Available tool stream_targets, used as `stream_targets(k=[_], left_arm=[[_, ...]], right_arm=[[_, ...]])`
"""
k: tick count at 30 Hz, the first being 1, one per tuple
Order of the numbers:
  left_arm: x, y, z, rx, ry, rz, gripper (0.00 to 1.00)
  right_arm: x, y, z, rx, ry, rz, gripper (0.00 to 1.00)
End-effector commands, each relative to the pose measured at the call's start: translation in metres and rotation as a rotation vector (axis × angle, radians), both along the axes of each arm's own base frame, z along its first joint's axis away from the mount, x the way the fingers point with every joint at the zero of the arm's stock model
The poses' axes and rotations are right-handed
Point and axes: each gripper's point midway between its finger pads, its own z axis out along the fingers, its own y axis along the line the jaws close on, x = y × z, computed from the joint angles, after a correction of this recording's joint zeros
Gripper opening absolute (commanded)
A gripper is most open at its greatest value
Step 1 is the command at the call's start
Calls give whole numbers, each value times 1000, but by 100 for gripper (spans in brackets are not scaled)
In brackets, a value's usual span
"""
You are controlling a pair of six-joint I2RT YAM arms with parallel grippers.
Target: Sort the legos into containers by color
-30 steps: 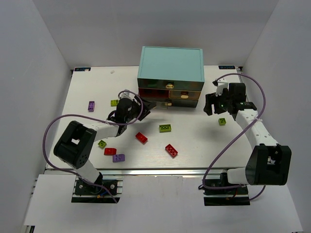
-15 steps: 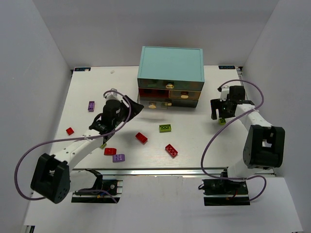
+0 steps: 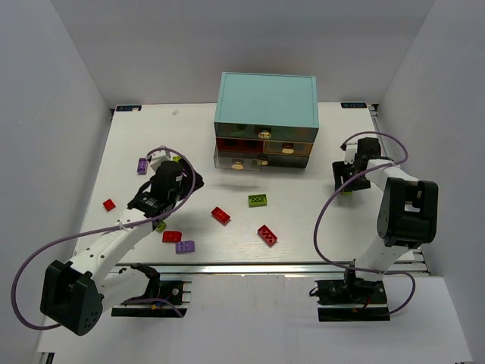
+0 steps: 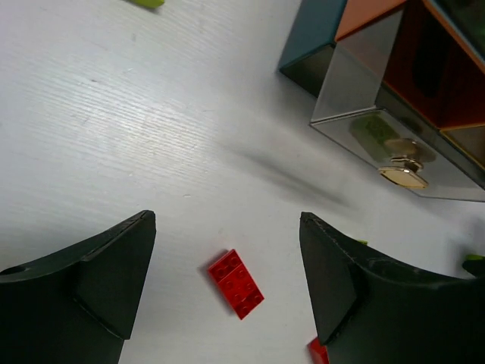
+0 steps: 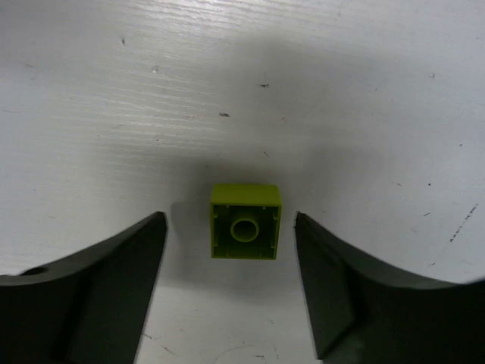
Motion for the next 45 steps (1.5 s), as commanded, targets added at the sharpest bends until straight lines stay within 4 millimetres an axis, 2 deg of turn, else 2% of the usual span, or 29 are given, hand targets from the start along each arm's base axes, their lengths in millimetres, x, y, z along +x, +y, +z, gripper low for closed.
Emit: stream_targets(k=[1, 3, 4, 6, 7, 10, 12, 13, 14, 15, 16, 19, 21, 22, 23, 25, 27, 28, 30, 31, 32, 33, 34, 35, 36, 38, 41, 43, 45], left_arm=[[-8, 16, 10, 60, 11, 39, 86], [-12, 19, 9, 61, 22, 41, 86], [-16, 20, 6, 66, 39, 43, 86], [-21, 23, 5, 65, 52, 57, 87], [-26, 27, 2, 73, 73, 65, 87], [-36, 35, -1, 76, 114, 107, 86], [-41, 38, -1, 68, 136, 136, 86], [-47, 42, -3, 82, 169, 148, 87], [-50, 44, -5, 78, 193, 170, 87], [-52, 45, -5, 79, 213, 181, 88], [-58, 47, -6, 88, 253, 192, 88], [-64, 47, -12, 82, 332, 239, 88], [-60, 45, -6, 67, 347, 271, 88], [-62, 47, -6, 74, 365, 283, 89], [-58, 46, 1, 63, 357, 302, 89], [-59, 49, 1, 81, 380, 319, 90], [-60, 52, 3, 92, 385, 343, 91], [-61, 53, 2, 93, 388, 348, 91], [-64, 53, -1, 87, 395, 347, 91], [-66, 53, 1, 75, 386, 347, 91], [-69, 53, 0, 64, 385, 350, 91], [-72, 54, -3, 59, 390, 349, 91], [-77, 56, -3, 50, 387, 354, 91], [-79, 56, -4, 37, 387, 362, 91], [-83, 57, -5, 32, 388, 366, 91], [-92, 61, -8, 20, 394, 381, 92], [-102, 66, -13, 6, 400, 407, 92], [-107, 68, -19, 10, 418, 415, 92], [-110, 69, -22, 8, 431, 425, 92]], right_arm=[[16, -9, 5, -20, -35, 0, 69], [16, -8, 2, -8, -23, 10, 60], [17, -6, 2, 4, -24, 22, 47], [17, -2, 4, 14, -27, 53, 34], [17, 2, 7, 25, -43, 113, 19], [11, 16, 25, 52, -115, 233, 4], [3, 38, 56, 106, -200, 413, 2], [-4, 63, 82, 194, -277, 530, 1], [-19, 76, 94, 219, -297, 667, 0], [-21, 87, 115, 239, -357, 750, 0], [-31, 110, 142, 288, -444, 849, 0], [-38, 146, 184, 297, -603, 985, 0], [-40, 181, 205, 322, -671, 1052, 0], [-36, 189, 214, 318, -692, 1053, 0], [-41, 213, 221, 342, -699, 1091, 0], [-21, 231, 236, 336, -716, 1039, 1], [-15, 264, 247, 390, -708, 993, 1], [5, 269, 248, 364, -702, 930, 1], [13, 291, 251, 388, -680, 887, 1], [23, 300, 238, 393, -628, 822, 0], [30, 308, 250, 399, -646, 803, 0], [36, 311, 252, 400, -645, 775, 0], [38, 324, 237, 397, -598, 760, 1], [42, 329, 248, 400, -617, 756, 1], [45, 332, 247, 395, -616, 742, 1], [47, 344, 233, 376, -577, 731, 2], [55, 350, 223, 353, -540, 675, 8], [57, 353, 215, 343, -523, 661, 20], [57, 355, 208, 337, -509, 663, 27]])
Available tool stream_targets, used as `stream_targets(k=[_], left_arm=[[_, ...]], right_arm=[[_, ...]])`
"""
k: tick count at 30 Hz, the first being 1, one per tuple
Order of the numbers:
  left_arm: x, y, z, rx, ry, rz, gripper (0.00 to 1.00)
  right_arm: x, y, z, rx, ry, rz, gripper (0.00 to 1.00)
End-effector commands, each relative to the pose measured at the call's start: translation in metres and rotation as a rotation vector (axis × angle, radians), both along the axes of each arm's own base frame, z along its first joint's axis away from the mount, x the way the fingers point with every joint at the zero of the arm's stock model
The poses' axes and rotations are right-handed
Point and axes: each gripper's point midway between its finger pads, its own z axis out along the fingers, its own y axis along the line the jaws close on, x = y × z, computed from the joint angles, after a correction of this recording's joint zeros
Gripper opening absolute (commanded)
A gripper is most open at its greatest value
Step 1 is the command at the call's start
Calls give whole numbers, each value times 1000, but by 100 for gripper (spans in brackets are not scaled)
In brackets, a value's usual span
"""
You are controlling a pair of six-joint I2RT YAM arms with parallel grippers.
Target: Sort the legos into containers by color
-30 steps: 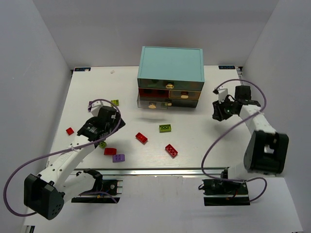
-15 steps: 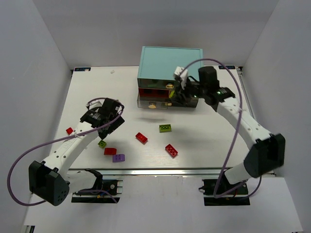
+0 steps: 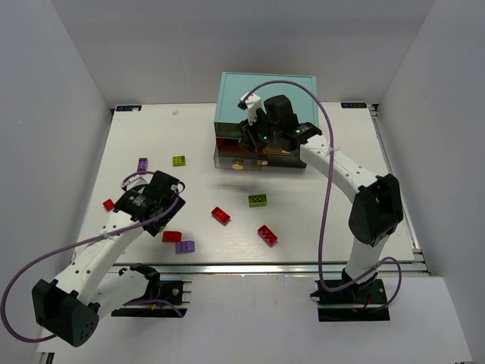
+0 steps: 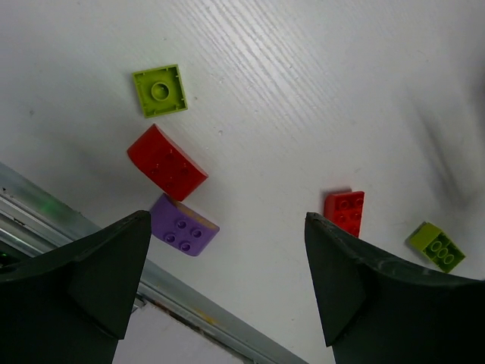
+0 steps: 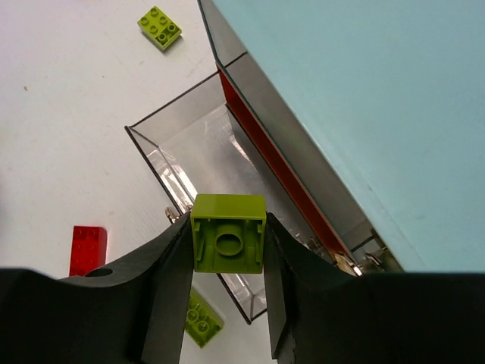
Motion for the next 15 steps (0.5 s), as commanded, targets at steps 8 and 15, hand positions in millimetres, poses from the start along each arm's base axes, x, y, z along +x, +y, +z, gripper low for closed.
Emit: stream_targets(k=[8, 15], left_arm=[[-6, 8, -11, 24, 35, 60, 93], [-2, 14, -20, 74, 72, 86, 92]], right_arm=[[13, 2, -5, -8, 37, -83, 58], [-7, 6, 25, 57, 48, 36, 53]])
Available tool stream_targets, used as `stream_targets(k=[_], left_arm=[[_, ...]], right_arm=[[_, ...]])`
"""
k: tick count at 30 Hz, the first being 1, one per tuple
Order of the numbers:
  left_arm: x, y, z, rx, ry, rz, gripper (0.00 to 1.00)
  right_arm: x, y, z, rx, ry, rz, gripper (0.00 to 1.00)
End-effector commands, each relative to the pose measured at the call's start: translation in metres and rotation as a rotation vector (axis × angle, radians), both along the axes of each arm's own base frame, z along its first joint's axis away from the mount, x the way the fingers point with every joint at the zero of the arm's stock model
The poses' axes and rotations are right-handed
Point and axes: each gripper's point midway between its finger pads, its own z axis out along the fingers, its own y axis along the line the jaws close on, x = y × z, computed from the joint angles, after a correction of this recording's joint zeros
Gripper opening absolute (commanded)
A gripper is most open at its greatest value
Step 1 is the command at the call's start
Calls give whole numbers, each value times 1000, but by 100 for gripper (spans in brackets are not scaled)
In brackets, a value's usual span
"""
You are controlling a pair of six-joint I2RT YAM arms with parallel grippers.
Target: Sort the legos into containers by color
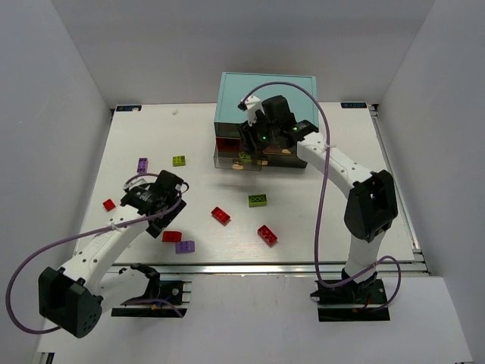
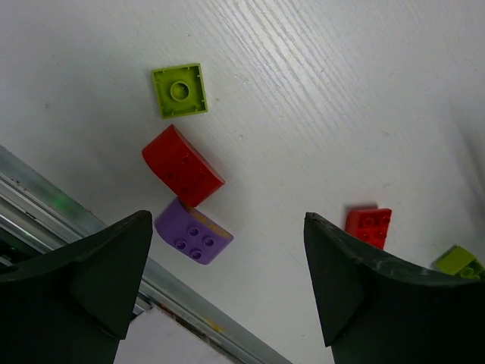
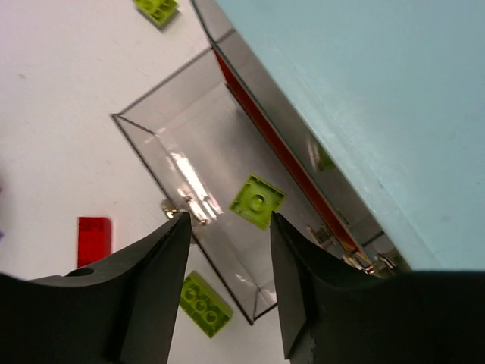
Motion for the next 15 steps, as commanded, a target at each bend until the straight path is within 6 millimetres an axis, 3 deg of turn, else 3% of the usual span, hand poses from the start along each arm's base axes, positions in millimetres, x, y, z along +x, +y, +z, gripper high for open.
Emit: stream_targets(k=[1, 3, 6, 8, 9, 12, 15], left_arm=[[4, 10, -7, 61, 25, 36, 89], [4, 17, -14, 80, 55, 58, 84], [4, 20, -29, 90, 116, 71, 78], [3, 24, -43, 84, 152, 84, 78], [2, 26, -47, 82, 162, 91, 79], [4, 32, -62, 69, 197, 96, 85], [5, 37, -73, 68, 249, 83, 88]], right_arm=[[-17, 9, 57, 100, -69, 146, 51], [-42, 10, 83, 156, -97, 293, 47], [-65, 1, 93, 179, -121, 393, 47], [-68, -9, 92, 174, -132, 411, 55], [-76, -13, 90, 174, -129, 434, 66], [-85, -24, 82, 168, -118, 467, 84], [-90, -33, 79, 173, -120, 477, 87]])
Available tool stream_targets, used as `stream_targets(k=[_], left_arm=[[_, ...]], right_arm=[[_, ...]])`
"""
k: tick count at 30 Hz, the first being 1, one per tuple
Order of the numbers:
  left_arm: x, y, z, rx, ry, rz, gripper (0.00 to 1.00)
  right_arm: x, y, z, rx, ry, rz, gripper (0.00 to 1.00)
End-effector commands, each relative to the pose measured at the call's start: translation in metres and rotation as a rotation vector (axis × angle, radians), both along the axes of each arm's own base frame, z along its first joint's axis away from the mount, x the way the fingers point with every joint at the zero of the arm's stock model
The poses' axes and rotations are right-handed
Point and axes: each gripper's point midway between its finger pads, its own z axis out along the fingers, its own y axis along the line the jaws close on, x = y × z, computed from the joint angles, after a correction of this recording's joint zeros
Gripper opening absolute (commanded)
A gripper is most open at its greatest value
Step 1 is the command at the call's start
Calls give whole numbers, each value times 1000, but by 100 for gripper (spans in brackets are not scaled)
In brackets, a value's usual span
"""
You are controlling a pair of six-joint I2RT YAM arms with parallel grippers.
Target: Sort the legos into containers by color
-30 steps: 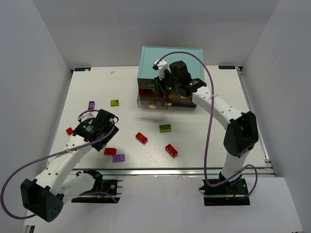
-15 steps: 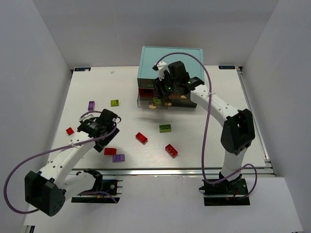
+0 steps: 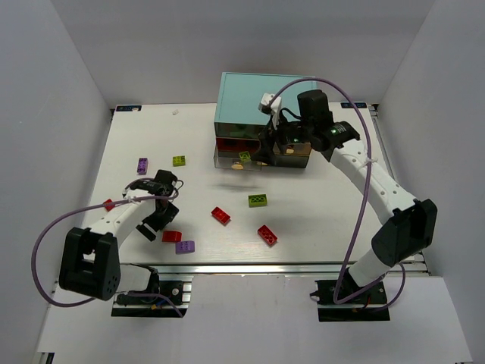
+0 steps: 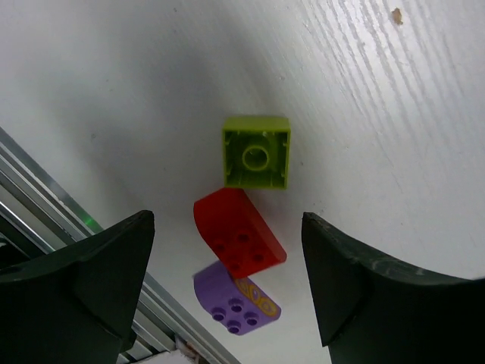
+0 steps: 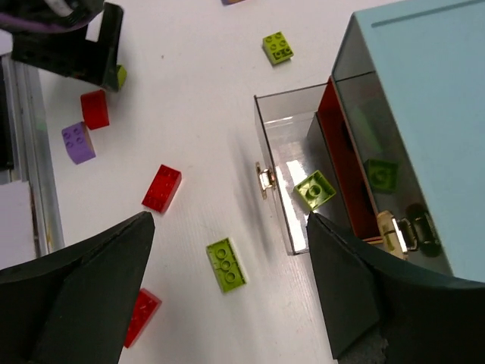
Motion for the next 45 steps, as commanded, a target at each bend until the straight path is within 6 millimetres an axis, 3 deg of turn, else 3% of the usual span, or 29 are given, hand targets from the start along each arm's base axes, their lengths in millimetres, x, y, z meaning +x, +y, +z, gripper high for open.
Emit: stream_targets(k=[1, 6, 9, 16, 20, 22, 24, 25, 26, 27, 29, 30, 31, 33, 35, 42, 45], left_arm=[[11, 4, -8, -13, 6, -28, 89], [30, 13, -19, -10, -18, -44, 88], [38, 19, -23, -13, -8, -32, 78], [48, 20, -24, -41, -18, -46, 39], [67, 10, 4, -90, -127, -92, 10], [89, -9, 29, -153, -246, -180, 1], [108, -29, 64, -231, -402, -278, 0], [117, -40, 77, -278, -471, -317, 0], [133, -64, 103, -374, -591, -397, 0], [141, -74, 120, -417, -664, -430, 0], [158, -96, 155, -498, -773, -505, 0], [167, -102, 156, -522, -775, -517, 0], [180, -110, 181, -535, -833, -546, 0], [193, -124, 185, -575, -827, -580, 0], [208, -136, 208, -596, -868, -619, 0], [232, -187, 207, -674, -835, -709, 0], [238, -195, 203, -676, -823, -715, 0]], right_arm=[[-16, -5, -11, 1, 21, 81, 87], [-15, -10, -10, 13, 30, 81, 87], [-14, -11, -10, 13, 29, 82, 87], [-15, -19, -13, 4, 30, 74, 85], [-16, -24, -15, -12, -10, 90, 80], [-15, -27, -22, -31, -17, 75, 76], [-7, -30, -24, -46, -36, 27, 56], [-3, -32, -27, -55, -31, 2, 39], [3, -35, -31, -68, -29, -33, 5], [7, -37, -32, -69, -26, -57, 0], [10, -37, -36, -81, -26, -67, 0], [11, -37, -37, -84, -30, -68, 0], [12, -38, -39, -86, -29, -74, 0], [12, -37, -42, -89, -19, -81, 0], [13, -38, -46, -95, -14, -88, 0], [15, -40, -46, -95, -25, -105, 0], [15, -40, -46, -94, -29, -105, 0]])
